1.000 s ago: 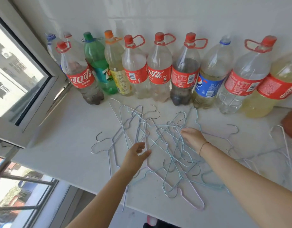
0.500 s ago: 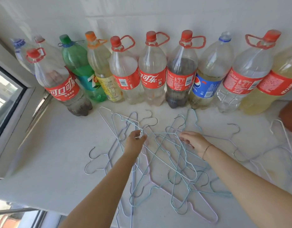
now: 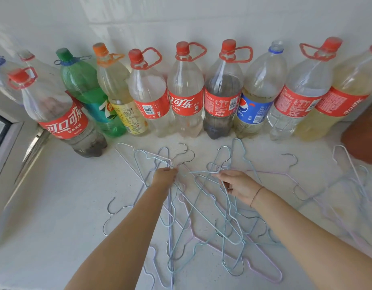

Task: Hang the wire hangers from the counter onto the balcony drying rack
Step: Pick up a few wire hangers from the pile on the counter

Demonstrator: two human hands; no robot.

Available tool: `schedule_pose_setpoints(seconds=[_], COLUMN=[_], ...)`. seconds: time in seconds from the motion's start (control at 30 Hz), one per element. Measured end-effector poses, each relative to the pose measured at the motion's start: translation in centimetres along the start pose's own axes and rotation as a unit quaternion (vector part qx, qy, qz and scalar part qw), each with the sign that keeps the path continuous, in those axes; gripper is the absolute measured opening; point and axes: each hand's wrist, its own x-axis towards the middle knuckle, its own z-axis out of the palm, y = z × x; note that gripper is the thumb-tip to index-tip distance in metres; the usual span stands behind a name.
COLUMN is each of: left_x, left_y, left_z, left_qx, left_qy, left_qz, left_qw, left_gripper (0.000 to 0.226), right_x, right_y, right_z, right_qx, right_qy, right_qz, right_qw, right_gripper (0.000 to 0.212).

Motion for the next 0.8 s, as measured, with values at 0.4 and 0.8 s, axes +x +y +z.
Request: schedule_pose_setpoints(seconds=[0.4, 0.8], left_x=[-3.3, -10.0], left_y=[0.6, 0.4], left_z=[-0.5, -4.6], left_qx=[-0.087, -0.178], left_qy=[-0.038, 0.049], left_qz=[0.015, 0.057], left_qw=[0.995, 0.981], left_gripper=[0.013, 0.008], right_x=[-1.4, -4.8], right_y=[-0.2, -1.0], right_z=[1.3, 4.9], right_qx=[0.055, 0.058], right_qy=[0.006, -0.063], right_qz=[-0.018, -0.071], right_qw=[0.998, 0.994], right_gripper=[0.03, 0.019])
